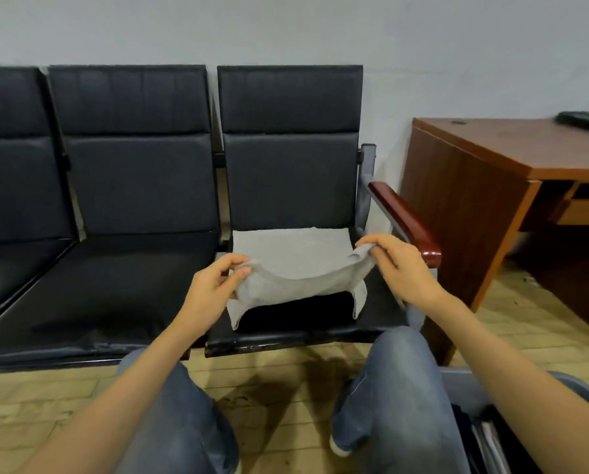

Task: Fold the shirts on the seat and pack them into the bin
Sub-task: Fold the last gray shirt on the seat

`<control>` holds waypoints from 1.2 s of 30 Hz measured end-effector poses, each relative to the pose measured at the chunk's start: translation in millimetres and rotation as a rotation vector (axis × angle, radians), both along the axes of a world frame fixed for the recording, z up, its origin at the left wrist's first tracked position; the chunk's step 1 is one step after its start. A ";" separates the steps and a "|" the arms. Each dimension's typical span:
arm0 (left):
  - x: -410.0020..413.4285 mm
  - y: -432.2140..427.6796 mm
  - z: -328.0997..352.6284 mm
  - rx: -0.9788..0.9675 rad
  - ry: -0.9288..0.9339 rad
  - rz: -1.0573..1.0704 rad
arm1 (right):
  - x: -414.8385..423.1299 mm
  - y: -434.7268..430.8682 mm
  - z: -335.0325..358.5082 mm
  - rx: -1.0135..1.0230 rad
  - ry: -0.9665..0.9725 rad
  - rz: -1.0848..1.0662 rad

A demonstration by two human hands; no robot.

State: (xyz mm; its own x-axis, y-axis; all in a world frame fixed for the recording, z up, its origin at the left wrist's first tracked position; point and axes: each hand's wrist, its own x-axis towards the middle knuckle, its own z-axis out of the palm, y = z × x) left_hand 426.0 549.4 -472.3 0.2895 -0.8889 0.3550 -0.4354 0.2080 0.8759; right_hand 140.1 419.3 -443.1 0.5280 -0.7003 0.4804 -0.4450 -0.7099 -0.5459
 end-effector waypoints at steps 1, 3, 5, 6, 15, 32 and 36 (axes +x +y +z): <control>-1.1 2.3 9.4 -0.009 0.037 -0.030 | -1.6 2.2 7.7 0.001 -0.020 0.008; -1.5 3.6 26.4 -0.019 0.077 -0.079 | -2.9 3.4 20.6 0.011 -0.044 0.017; 1.4 -0.7 38.9 -0.022 0.056 -0.088 | -0.7 -0.9 30.8 0.035 -0.040 0.012; 4.3 -5.4 42.7 -0.020 0.035 -0.076 | 1.7 -6.0 33.4 0.052 -0.030 0.003; 56.5 -124.0 20.6 0.147 0.026 0.144 | 64.2 -119.6 25.9 0.204 0.047 -0.114; 143.9 -392.6 -183.9 0.592 -0.498 0.320 | 187.0 -370.4 -195.6 0.425 0.413 -0.346; 144.5 -390.0 -197.0 0.544 -0.541 0.419 | 190.2 -370.6 -214.2 0.332 0.408 -0.462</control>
State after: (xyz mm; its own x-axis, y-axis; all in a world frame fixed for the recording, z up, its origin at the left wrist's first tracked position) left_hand 570.6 159.4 -669.2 0.5446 -0.8332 0.0958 -0.7673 -0.4488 0.4581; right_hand 330.3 48.7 -657.3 0.2331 -0.9720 0.0291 -0.8766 -0.2230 -0.4265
